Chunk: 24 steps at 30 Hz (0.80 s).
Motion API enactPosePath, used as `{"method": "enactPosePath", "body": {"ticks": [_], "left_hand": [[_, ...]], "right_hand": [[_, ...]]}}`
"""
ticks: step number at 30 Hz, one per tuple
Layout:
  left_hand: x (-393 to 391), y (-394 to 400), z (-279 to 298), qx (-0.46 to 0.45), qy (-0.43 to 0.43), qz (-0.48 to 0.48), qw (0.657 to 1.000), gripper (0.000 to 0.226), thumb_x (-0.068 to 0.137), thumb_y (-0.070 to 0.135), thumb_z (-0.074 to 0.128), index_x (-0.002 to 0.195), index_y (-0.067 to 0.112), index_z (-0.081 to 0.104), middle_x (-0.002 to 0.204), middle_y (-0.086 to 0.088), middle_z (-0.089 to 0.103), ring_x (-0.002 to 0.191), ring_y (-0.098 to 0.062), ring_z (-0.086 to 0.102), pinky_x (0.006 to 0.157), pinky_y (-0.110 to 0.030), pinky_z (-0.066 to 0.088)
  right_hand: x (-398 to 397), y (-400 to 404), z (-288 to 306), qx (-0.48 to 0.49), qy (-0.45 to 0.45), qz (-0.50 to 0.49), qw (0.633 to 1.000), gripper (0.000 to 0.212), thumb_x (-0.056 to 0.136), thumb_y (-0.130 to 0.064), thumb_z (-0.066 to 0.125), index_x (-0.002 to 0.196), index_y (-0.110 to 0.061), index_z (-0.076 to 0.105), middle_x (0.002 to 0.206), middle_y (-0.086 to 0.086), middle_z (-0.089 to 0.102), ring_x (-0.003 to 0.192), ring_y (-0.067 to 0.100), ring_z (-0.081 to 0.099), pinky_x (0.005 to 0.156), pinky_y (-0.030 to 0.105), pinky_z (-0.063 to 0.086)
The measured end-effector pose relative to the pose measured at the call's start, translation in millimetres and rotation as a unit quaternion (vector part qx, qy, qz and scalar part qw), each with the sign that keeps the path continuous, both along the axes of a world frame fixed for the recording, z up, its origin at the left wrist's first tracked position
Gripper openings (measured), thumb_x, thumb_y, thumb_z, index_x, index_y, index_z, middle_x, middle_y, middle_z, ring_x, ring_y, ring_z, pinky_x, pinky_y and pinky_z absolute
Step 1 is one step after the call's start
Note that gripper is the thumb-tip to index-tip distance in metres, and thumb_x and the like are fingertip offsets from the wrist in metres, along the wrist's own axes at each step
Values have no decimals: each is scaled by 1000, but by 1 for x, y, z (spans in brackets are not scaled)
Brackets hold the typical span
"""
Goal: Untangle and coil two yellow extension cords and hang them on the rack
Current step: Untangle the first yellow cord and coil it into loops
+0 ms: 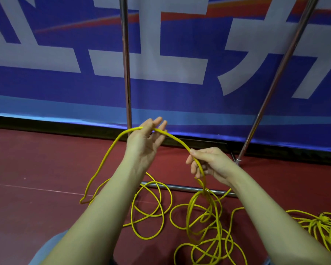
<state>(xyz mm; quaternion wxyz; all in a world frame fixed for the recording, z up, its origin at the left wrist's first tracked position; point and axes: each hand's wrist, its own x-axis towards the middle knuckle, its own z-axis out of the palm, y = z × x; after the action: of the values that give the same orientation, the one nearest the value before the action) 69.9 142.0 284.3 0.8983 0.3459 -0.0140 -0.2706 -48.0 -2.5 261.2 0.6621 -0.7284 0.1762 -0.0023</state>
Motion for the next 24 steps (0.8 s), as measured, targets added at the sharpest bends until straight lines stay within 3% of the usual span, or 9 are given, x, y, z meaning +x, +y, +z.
{"method": "enactPosePath", "body": {"ticks": [7,14,20,24], "left_hand": [[-21,-11,3,-12,31,-92,995,14,102,10,37,97,4,49,79,-13,73,79,-23,70,66,-33,60],[-18,-5,17,-78,-3,-53,996,14,102,6,34,107,3,46,80,-15,73,72,-23,72,61,-33,59],[3,12,29,-129,-2,20,991,17,102,7,33,97,5,50,95,-12,69,74,-19,71,67,-32,56],[19,23,21,-155,24,55,986,18,103,10,33,99,4,49,100,-14,68,92,-20,68,65,-32,56]], "right_hand": [[-1,6,26,1,-78,-18,997,32,90,-27,54,70,-5,65,47,6,57,30,12,44,38,19,28],[3,10,11,59,-62,68,994,34,80,-35,55,75,-4,66,54,10,60,40,16,51,43,20,43],[-3,-4,-11,23,8,78,997,35,81,-37,55,77,-4,66,61,9,62,58,14,56,60,18,46],[-4,-8,-26,-19,27,70,997,31,84,-34,57,75,-5,67,62,7,61,63,16,55,67,23,47]]}}
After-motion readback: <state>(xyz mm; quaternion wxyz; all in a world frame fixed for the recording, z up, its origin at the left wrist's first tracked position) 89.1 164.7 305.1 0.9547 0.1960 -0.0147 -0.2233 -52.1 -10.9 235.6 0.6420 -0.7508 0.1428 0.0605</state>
